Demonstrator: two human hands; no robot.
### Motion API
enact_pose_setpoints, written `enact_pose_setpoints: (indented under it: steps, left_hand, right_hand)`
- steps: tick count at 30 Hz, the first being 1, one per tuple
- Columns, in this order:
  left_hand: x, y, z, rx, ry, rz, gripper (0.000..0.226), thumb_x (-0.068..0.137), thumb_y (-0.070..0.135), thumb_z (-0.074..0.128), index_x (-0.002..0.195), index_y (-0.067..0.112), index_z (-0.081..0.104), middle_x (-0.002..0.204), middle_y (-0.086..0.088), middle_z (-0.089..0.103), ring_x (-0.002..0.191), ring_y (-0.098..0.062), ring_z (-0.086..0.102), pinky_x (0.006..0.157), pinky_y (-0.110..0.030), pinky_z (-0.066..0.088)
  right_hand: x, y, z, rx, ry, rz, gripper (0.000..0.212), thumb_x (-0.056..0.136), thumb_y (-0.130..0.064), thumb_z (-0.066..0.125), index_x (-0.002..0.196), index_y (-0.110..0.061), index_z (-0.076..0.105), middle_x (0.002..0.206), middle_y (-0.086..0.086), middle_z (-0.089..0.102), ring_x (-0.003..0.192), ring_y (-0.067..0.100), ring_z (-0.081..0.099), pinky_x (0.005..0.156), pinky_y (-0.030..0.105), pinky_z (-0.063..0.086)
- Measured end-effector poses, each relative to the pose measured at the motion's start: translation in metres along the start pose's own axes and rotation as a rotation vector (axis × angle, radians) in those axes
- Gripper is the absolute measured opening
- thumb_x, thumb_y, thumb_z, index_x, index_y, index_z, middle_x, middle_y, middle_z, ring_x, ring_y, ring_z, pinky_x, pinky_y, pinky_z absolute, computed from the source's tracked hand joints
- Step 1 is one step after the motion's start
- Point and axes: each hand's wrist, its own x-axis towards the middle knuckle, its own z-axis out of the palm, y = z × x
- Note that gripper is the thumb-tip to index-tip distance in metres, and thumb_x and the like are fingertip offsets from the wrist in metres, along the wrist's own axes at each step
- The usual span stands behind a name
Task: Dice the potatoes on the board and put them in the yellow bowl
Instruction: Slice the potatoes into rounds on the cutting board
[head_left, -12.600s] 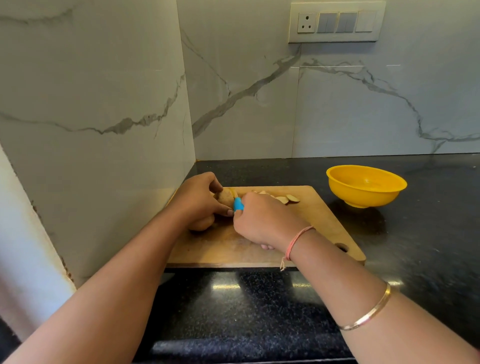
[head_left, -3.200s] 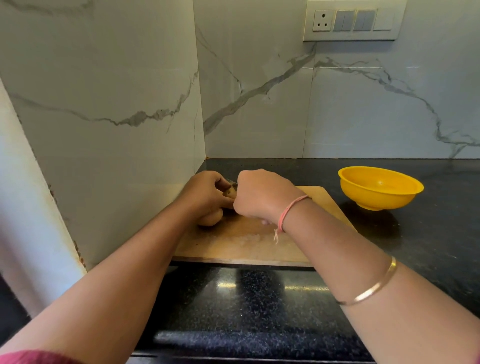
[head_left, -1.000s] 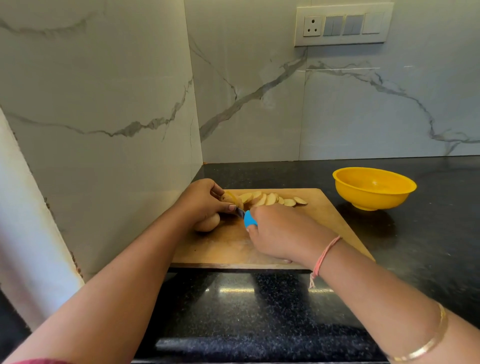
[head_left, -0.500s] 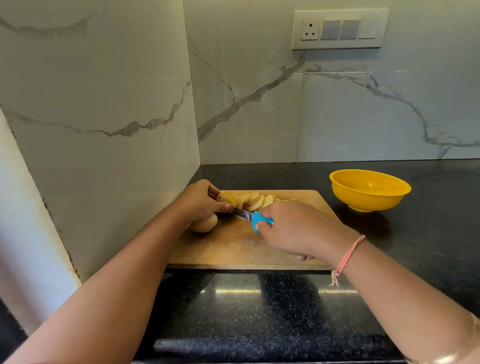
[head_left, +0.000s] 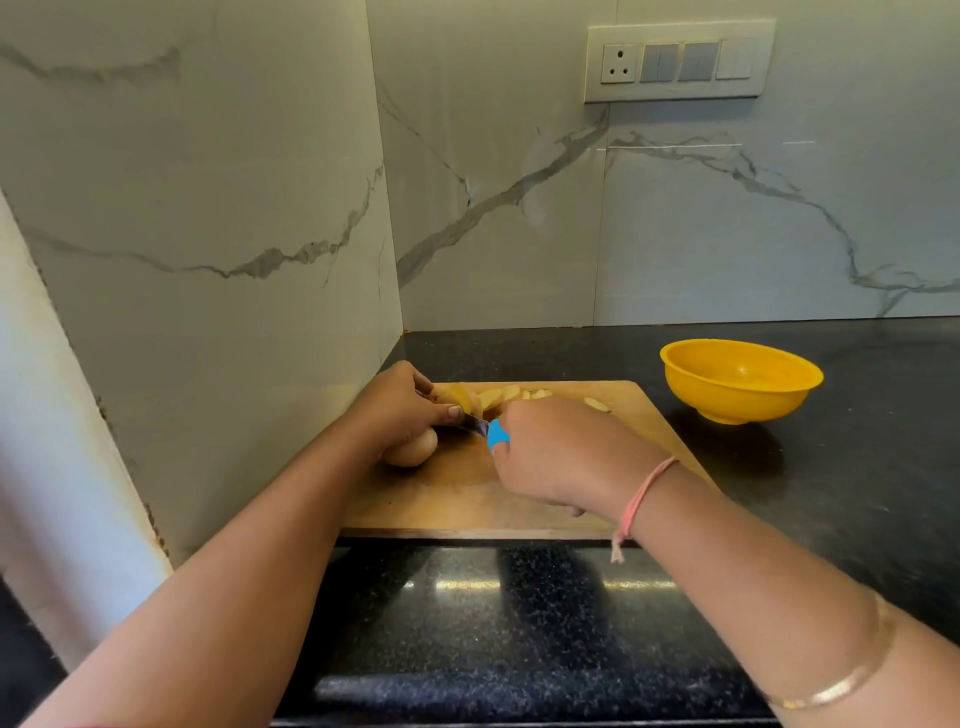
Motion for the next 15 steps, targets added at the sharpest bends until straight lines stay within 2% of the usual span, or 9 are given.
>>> enact_pose_setpoints:
  steps: [5,8,12,15]
  left_hand:
    - [-0.001,0.002,-0.001,0.013,0.036,-0.024,0.052,0.087,0.031,0.067,0.13,0.009,0.049,0.13,-0.011,0.056,0.114,-0.026,0.053,0.083,-0.031,0.042]
    - [-0.001,-0.001,-0.005,-0.004,0.098,-0.039,0.052,0.087,0.03,0.068,0.13,0.009,0.048,0.13,-0.011,0.055,0.115,-0.026,0.052,0.083,-0.032,0.042]
    - [-0.003,-0.001,-0.004,0.03,-0.001,-0.013,0.052,0.088,0.032,0.066,0.132,0.01,0.048,0.132,-0.01,0.054,0.115,-0.025,0.052,0.083,-0.03,0.041]
    - [-0.003,0.0,-0.004,0.024,-0.031,0.018,0.049,0.089,0.029,0.066,0.131,0.01,0.048,0.131,-0.01,0.054,0.102,-0.018,0.05,0.082,-0.027,0.041]
  right_hand:
    - [-0.013,0.01,-0.014,0.064,-0.085,0.038,0.038,0.097,-0.024,0.041,0.135,-0.019,0.045,0.063,0.002,0.05,0.037,0.01,0.044,0.033,0.012,0.034]
    - [-0.016,0.014,-0.02,0.09,-0.096,0.061,0.036,0.096,-0.023,0.041,0.13,-0.019,0.05,0.057,0.003,0.052,0.029,0.009,0.041,0.033,0.01,0.034]
    - [-0.014,0.015,-0.017,0.175,-0.056,0.075,0.034,0.096,-0.027,0.041,0.127,-0.018,0.05,0.061,0.004,0.055,0.034,0.011,0.045,0.035,0.012,0.036]
    - [-0.008,0.01,-0.003,0.27,-0.021,0.077,0.038,0.098,-0.033,0.037,0.134,-0.02,0.044,0.067,0.004,0.055,0.041,0.011,0.048,0.037,0.015,0.037]
